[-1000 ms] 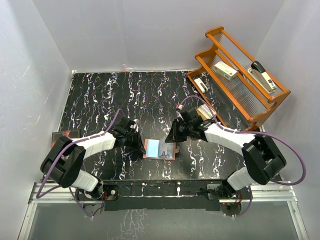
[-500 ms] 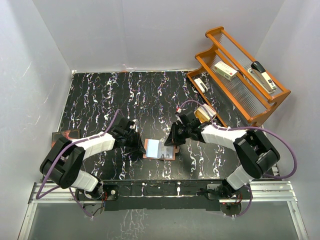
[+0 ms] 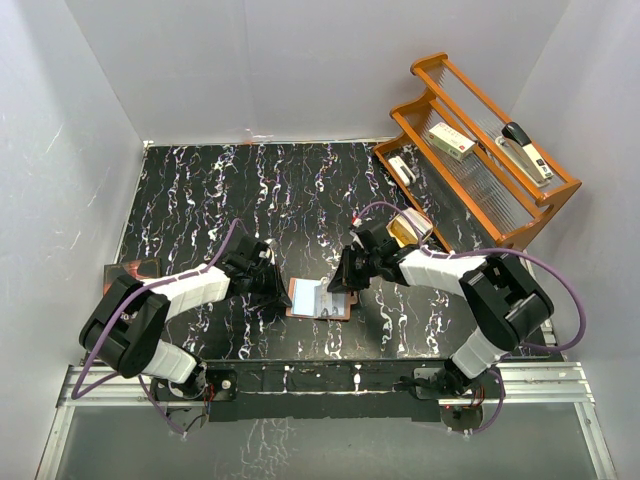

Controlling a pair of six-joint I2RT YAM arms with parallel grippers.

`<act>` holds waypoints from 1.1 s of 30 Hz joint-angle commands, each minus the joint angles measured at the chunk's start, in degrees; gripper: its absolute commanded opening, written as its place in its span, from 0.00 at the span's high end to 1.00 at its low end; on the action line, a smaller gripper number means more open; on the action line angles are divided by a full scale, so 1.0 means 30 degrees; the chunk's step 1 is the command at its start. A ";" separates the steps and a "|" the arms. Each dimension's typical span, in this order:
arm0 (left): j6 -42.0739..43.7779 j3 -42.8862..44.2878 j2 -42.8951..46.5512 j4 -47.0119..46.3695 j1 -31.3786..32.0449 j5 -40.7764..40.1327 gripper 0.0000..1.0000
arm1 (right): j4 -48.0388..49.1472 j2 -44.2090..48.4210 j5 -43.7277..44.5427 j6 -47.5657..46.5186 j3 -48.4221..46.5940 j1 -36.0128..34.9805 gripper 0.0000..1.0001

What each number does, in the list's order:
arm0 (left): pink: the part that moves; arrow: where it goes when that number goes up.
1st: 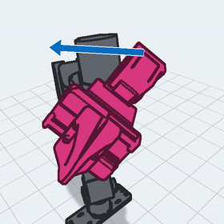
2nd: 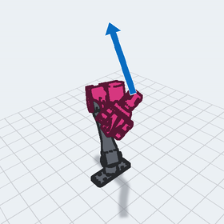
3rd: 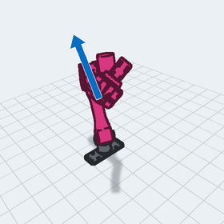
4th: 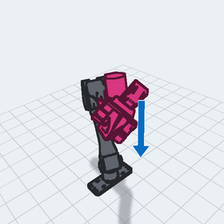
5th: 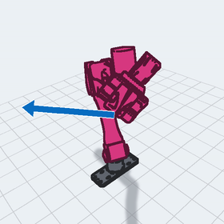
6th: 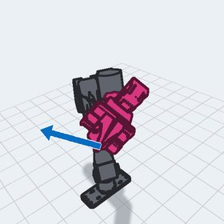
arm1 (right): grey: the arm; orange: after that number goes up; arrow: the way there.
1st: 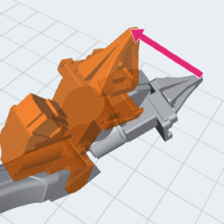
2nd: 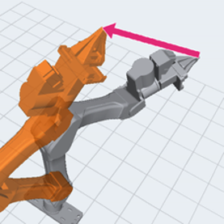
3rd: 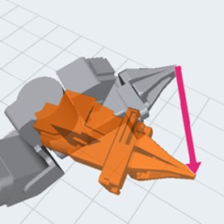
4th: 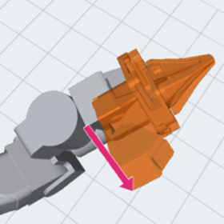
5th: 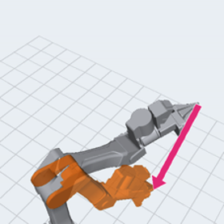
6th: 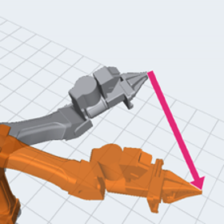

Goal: Put the credit cards into the card holder
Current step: Insert the credit card into the card holder.

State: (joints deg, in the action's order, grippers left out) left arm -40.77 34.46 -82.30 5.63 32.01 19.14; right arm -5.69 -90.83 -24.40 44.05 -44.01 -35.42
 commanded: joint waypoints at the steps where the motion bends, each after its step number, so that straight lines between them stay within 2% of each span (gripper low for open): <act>1: 0.0063 -0.0499 0.0389 0.0790 -0.0034 0.0012 1.00 | 0.0814 -0.0464 0.0317 -0.0131 0.0095 -0.0063 1.00; 19: -0.0766 -0.1249 0.0525 -0.0090 -0.0019 0.0689 1.00 | 0.0816 -0.0237 0.3161 -0.1057 0.0212 -0.0054 1.00; 33: -0.2185 -0.1488 0.0492 -0.1385 -0.0023 0.1736 1.00 | 0.2270 -0.0519 0.2425 0.0376 0.0680 -0.0259 1.00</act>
State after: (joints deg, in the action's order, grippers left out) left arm -45.60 31.00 -81.03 1.26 31.64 22.06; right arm -1.56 -92.31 -18.81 44.03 -43.05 -35.64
